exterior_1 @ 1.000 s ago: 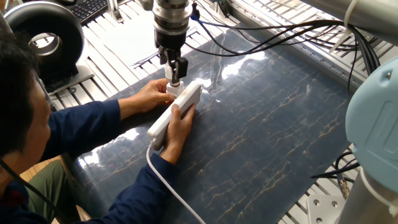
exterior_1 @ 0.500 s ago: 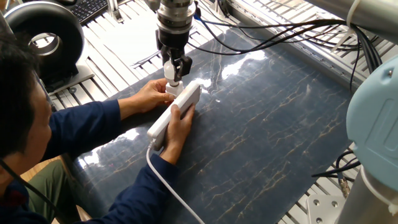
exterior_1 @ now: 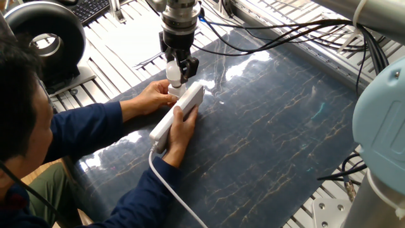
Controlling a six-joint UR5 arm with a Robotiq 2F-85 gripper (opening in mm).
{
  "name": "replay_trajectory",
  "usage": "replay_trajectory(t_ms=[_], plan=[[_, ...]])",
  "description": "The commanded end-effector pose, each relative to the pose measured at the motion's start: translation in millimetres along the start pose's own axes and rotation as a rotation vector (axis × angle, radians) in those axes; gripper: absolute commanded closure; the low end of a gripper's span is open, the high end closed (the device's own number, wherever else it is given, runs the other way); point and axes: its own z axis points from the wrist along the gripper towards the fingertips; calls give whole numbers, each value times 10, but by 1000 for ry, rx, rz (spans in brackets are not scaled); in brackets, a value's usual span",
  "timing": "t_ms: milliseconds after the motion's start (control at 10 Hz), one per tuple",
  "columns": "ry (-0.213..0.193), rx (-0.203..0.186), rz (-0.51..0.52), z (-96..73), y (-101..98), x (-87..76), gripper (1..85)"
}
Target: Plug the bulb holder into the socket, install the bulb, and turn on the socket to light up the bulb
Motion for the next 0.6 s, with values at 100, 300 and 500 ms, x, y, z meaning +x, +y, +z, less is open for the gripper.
replay_trajectory(t_ms=[100, 300, 500], plan=[[14, -10, 4, -20, 35, -46, 233], [17, -10, 4, -24, 30, -61, 233], [20, -11, 12, -20, 34, -58, 253]])
